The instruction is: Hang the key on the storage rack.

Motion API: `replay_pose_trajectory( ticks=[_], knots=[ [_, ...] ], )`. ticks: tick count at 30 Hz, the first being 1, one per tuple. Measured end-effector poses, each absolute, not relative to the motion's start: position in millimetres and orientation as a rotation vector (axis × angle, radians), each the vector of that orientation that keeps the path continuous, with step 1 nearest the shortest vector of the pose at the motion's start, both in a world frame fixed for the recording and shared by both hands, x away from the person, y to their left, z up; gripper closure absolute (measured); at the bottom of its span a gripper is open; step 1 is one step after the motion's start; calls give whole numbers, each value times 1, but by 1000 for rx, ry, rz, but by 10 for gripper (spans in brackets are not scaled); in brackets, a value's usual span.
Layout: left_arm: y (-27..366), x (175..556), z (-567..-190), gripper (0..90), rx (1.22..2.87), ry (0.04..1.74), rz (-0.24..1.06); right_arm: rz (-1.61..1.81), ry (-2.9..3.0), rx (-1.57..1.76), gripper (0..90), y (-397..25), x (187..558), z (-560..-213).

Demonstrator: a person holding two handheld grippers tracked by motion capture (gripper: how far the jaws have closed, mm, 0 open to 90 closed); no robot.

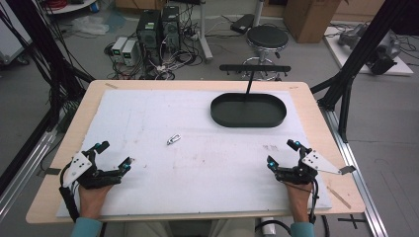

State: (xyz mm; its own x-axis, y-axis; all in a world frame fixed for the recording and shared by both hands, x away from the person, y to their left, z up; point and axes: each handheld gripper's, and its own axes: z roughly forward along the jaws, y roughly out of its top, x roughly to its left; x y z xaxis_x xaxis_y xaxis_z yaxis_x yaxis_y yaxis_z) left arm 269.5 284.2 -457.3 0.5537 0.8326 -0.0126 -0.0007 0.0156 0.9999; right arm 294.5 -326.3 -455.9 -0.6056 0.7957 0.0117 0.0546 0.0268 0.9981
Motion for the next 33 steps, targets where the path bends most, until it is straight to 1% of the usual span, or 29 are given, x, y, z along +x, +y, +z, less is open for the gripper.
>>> replay_pose_trajectory(
  ticks=[15, 23, 26, 27, 33],
  knots=[
    [284, 268, -457, 17, 1413, 764, 771, 1629, 1718, 869, 8, -325, 293, -456],
    [288, 272, -455, 17, 1421, 788, 715, 1626, 1719, 870, 8, -325, 293, -456],
    [290, 275, -448, 17, 1423, 785, 693, 1630, 1716, 867, 8, -326, 293, -456],
    [293, 278, -442, 17, 1427, 786, 658, 1631, 1716, 868, 8, -326, 293, -456],
    [295, 286, -423, 17, 1490, 767, 662, 1631, 1714, 866, 8, -326, 294, -456]
  ],
)
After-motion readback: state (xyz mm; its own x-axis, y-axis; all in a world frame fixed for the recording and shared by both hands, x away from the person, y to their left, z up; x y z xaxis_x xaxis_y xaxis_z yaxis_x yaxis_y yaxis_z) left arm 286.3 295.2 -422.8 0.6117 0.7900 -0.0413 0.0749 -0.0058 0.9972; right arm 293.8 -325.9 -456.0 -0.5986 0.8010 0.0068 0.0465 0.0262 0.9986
